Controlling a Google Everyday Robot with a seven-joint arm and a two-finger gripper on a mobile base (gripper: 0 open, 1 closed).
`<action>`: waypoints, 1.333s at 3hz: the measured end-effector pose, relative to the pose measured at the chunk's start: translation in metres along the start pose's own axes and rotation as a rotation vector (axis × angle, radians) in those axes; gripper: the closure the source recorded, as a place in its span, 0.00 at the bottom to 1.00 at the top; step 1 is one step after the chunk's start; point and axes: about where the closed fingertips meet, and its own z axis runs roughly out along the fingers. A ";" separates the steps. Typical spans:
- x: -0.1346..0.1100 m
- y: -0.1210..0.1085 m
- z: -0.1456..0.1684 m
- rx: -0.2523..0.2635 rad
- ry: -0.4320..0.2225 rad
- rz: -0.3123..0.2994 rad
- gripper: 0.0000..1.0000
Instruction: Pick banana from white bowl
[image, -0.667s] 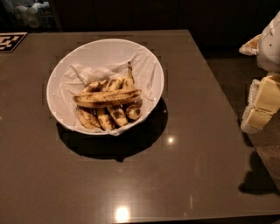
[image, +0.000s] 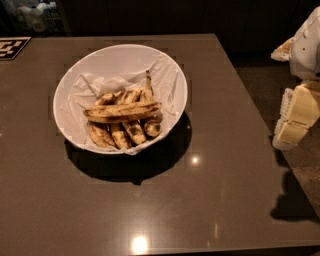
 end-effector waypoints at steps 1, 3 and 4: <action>-0.014 -0.003 0.001 -0.005 0.038 -0.043 0.00; -0.039 -0.002 0.004 -0.022 0.071 -0.115 0.00; -0.057 -0.001 0.000 0.009 0.056 -0.157 0.00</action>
Offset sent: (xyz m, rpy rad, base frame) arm 0.0090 0.0582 0.0020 -0.1574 0.0881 0.1628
